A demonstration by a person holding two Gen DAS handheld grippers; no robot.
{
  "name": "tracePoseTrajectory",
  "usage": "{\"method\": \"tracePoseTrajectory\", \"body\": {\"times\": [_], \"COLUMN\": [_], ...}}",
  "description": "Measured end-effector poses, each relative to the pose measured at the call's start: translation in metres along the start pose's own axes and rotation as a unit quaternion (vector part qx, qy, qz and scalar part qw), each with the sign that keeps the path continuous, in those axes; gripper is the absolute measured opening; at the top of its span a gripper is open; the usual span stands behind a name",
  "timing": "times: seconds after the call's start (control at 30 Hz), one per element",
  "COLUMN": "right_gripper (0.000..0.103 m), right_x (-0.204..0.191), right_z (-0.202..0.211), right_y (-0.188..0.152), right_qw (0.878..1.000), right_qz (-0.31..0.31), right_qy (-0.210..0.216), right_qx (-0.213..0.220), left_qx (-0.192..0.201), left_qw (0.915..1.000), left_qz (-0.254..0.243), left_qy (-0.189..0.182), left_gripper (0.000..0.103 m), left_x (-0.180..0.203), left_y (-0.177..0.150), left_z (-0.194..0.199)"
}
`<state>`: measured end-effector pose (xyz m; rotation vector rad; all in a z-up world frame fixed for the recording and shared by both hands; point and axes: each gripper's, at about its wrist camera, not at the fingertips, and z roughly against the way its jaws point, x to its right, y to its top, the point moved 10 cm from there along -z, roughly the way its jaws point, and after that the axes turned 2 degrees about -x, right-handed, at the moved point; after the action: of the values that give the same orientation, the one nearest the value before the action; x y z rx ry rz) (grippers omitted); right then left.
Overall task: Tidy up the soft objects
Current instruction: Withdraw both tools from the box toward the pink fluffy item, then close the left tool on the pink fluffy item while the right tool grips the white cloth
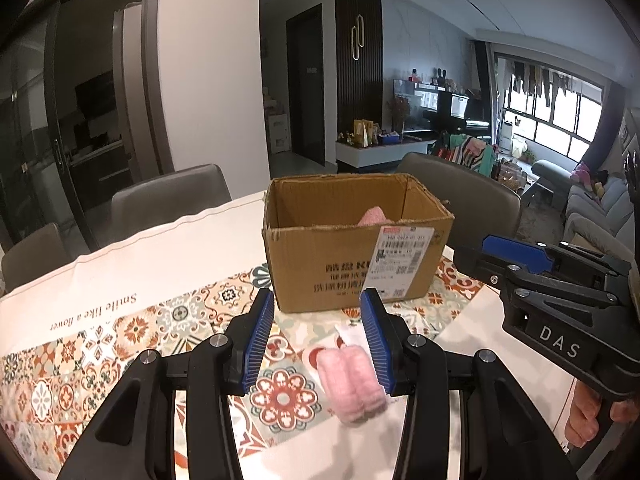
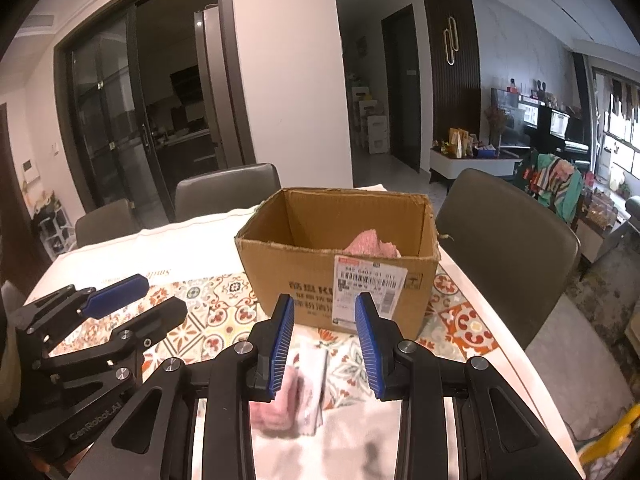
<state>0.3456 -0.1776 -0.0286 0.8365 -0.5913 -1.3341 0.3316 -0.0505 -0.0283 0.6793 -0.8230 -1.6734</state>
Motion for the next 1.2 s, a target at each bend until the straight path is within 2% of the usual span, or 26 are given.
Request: {"method": "tracePoseTrajectory", "body": {"times": [0.23,0.57,1.2], "right_gripper": [0.034,0.034,0.034], "right_x": [-0.005,-0.010,-0.011], "right_z": [0.004,0.006,-0.025], "right_y": [-0.020,-0.048,-0.101], "right_qw": [1.000,1.000,0.996], "right_qz": [-0.001,-0.003,-0.016], "right_qy": [0.006,0.014,0.021], "right_qx": [-0.009,-0.024,-0.086], "left_qx": [-0.003,-0.013,-0.064], "left_qw": [0.9999,0.9999,0.9971], "left_qz": [0.009,0.006,0.015], "left_qy": [0.009,-0.005,-0.038], "left_gripper": [0.044,0.044,0.044], "left_x": [-0.001,0.005,0.009], "left_y": [-0.026,-0.054,-0.103], "left_z": [0.010,0.012,-0.022]}}
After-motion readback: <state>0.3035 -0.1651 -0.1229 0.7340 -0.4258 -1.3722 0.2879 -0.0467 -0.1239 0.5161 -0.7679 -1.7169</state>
